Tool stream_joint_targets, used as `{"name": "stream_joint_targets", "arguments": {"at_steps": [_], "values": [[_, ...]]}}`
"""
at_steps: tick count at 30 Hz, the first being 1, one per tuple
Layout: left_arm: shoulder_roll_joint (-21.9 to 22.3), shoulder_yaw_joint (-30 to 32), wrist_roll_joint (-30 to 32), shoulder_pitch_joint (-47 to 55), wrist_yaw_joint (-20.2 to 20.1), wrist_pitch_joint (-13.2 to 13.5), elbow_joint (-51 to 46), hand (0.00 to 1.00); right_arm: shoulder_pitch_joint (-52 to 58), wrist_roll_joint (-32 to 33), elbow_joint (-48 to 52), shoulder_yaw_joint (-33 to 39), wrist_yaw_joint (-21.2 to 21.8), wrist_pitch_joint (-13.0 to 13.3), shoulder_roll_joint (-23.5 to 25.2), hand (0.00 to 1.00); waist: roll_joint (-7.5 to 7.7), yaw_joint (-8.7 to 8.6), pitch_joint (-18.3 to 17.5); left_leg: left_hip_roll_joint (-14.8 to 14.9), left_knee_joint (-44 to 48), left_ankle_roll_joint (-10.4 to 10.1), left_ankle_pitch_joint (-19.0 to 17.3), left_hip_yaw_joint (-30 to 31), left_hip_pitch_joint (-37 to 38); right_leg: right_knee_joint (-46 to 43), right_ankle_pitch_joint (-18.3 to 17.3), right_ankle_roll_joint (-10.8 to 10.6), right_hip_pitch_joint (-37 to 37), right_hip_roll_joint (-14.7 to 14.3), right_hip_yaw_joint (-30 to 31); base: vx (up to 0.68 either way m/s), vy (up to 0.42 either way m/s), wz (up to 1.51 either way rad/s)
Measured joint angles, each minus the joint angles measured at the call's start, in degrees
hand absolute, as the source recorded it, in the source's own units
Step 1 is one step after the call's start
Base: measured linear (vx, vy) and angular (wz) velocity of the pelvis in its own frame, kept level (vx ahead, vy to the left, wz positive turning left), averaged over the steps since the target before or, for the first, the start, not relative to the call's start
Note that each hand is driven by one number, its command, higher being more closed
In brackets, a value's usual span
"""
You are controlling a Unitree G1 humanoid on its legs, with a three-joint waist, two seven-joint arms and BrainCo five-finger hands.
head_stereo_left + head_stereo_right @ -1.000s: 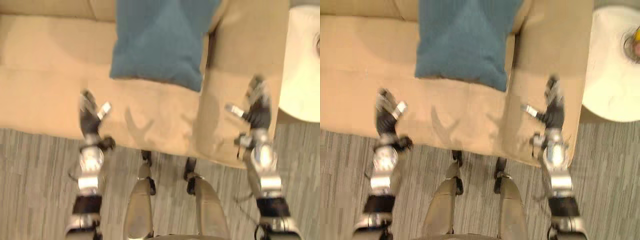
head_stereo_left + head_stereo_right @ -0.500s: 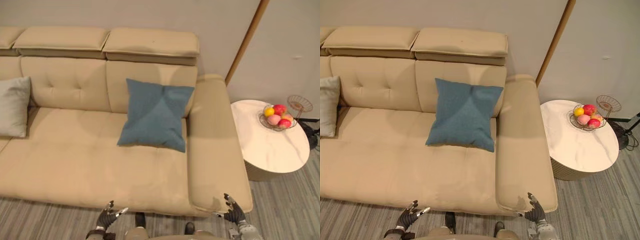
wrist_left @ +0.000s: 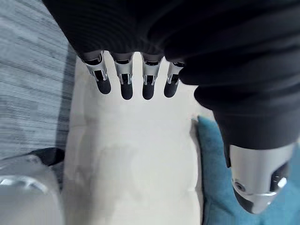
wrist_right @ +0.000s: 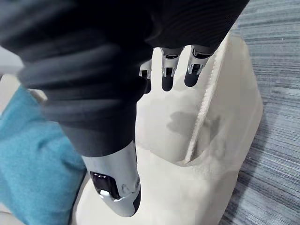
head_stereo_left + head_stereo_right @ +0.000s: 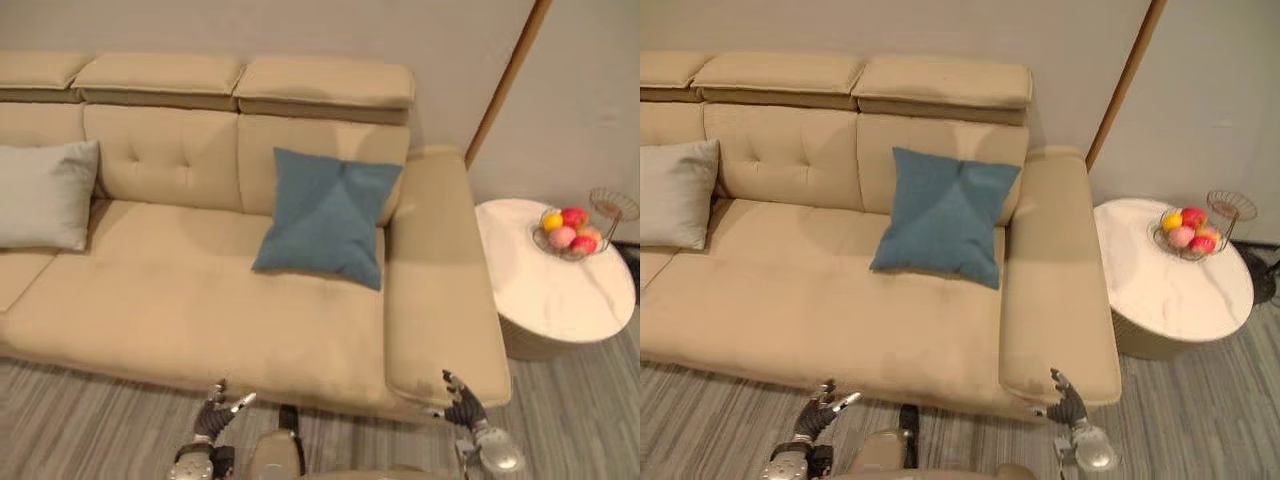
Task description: Pick up cushions and gather them together orderly.
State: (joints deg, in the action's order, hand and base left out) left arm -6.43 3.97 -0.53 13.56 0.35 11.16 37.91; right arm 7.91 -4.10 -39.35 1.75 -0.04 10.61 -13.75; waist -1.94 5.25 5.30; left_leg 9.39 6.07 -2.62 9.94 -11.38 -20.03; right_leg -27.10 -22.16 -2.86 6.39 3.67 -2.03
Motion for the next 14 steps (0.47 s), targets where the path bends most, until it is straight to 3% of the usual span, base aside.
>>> {"name": "stream_joint_targets", "arguments": {"at_steps": [1,2,3,5,7,10,14], "values": [[0.92,-0.1,-0.57,-0.6,0.11,-0.44,0.05,0.0,-0.35,0.04,-0.1,0.74,-0.26,-0.49,-0.37,0.0,-1.49,-0.7,0.78,0.36,-1.38,-2.28,-1.7,1.49,-0.08,0.77,1.59,0.98,0.06,-0.72,-1.23,-0.42,-0.143,0.48],[1.2,-0.07,-1.18,-1.37,0.19,-0.73,-0.19,0.0,-0.02,0.09,-0.16,1.46,-0.61,-1.12,-0.11,0.0,-0.51,-1.64,1.52,0.0,-1.4,-4.98,-4.49,1.52,-0.23,2.26,2.94,1.72,0.42,0.26,-2.95,-0.38,-0.077,0.52],[0.97,-0.05,-1.17,-1.48,0.22,-0.73,-0.45,0.0,0.44,0.16,-0.13,2.6,-1.01,-1.16,0.31,0.0,0.6,-1.52,1.81,-0.37,6.26,-2.34,-5.83,1.05,-0.97,2.19,3.93,2.63,1.33,1.7,-3.25,-0.44,-0.101,0.34],[0.95,-0.06,-1.17,-1.17,0.21,-0.74,-0.53,0.0,0.95,0.42,-0.09,3.79,-1.26,-1.15,0.39,0.0,1.07,-1.97,1.65,-0.57,18.71,0.5,-8.86,0.0,-0.08,3.01,5.69,2.75,2.21,2.63,-3.23,-0.3,-0.08,0.07],[0.47,0.16,-1.15,-1.16,0.03,-0.73,-0.52,0.0,0.92,0.72,-0.07,4.61,-1.16,-1.05,0.32,0.0,0.81,-3.13,1.54,-0.39,21.02,-1.02,-15.85,1.02,5.05,5.04,7.92,2.17,3.2,2.17,-2.92,-0.22,0.016,0.06],[0.3,0.27,-1.1,-1.3,-0.12,-0.73,-0.4,0.0,1.05,0.71,-0.85,5.6,-1.11,-1.07,0.29,0.0,-0.57,-3.12,1.02,-1.17,9.75,-2.13,-16.72,1.84,10.23,8.6,11.22,1.01,3.97,1.21,-2.68,-0.14,0.091,-0.05],[-1.31,0.28,-1.08,-1.11,-0.14,-0.78,-0.14,0.0,1.51,0.71,-2.26,6.63,-1.07,-1.08,0.46,0.0,0.33,-3.33,0.54,-3.37,0.66,-1.71,-13.07,1.28,14.77,17.19,16.76,-0.41,0.08,1.65,-2.55,-0.07,0.11,-0.03]]}}
